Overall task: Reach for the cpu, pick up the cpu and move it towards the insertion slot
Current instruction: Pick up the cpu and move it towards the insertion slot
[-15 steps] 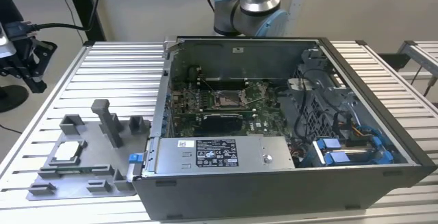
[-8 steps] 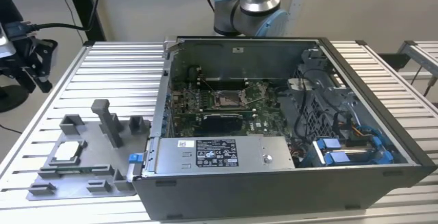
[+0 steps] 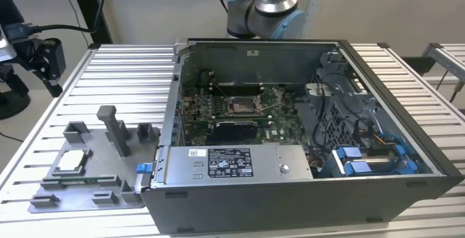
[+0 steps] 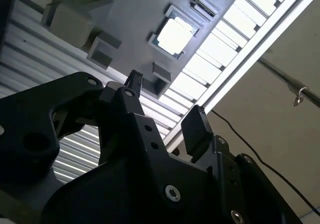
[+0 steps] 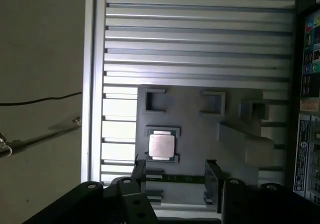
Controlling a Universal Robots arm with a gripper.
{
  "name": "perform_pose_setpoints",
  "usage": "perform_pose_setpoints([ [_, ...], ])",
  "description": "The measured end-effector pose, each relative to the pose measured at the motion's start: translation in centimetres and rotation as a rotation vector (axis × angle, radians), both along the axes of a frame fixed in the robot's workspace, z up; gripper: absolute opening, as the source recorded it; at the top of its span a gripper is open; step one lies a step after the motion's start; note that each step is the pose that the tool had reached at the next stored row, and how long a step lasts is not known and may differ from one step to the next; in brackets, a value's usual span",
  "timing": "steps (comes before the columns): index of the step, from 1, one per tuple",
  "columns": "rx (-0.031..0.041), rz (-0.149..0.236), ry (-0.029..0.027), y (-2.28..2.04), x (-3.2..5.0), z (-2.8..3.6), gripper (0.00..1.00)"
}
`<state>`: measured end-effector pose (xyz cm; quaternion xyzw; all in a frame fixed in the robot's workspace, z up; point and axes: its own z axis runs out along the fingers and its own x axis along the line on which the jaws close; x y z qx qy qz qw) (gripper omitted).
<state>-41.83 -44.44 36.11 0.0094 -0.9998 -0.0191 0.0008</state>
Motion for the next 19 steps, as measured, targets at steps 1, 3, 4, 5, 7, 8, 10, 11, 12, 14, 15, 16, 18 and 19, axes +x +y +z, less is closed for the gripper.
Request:
perform_pose_setpoints([
  [1,0.0000,0.000,0.0000,0.00,0.00,0.00,1.00],
  [3,0.0000,0.000,0.0000,0.00,-0.01,-0.03,1.00],
  [4,0.0001,0.000,0.0000,0.00,-0.01,-0.12,1.00],
  [5,0.0001,0.000,-0.0001,0.00,-0.01,-0.25,1.00],
  [7,0.0000,0.000,0.0000,0.00,-0.01,-0.59,1.00],
  [8,0.0000,0.000,0.0000,0.00,-0.01,-0.77,1.00],
  [10,0.0001,0.000,0.0000,0.00,-0.01,-1.15,1.00],
  [11,0.0001,0.000,0.0000,0.00,-0.01,-1.32,1.00],
  [12,0.0000,0.000,0.0001,0.00,-0.01,-1.51,1.00],
  [14,0.0001,0.000,-0.0001,0.00,-0.01,-1.86,1.00],
  [15,0.0001,0.000,0.0000,0.00,-0.01,-2.03,1.00],
  [16,0.0000,0.000,0.0000,0.00,-0.01,-2.20,1.00],
  [18,0.0000,0.000,0.0001,0.00,-0.01,-2.56,1.00],
  [19,0.0000,0.000,0.0001,0.00,-0.01,-2.73,1.00],
])
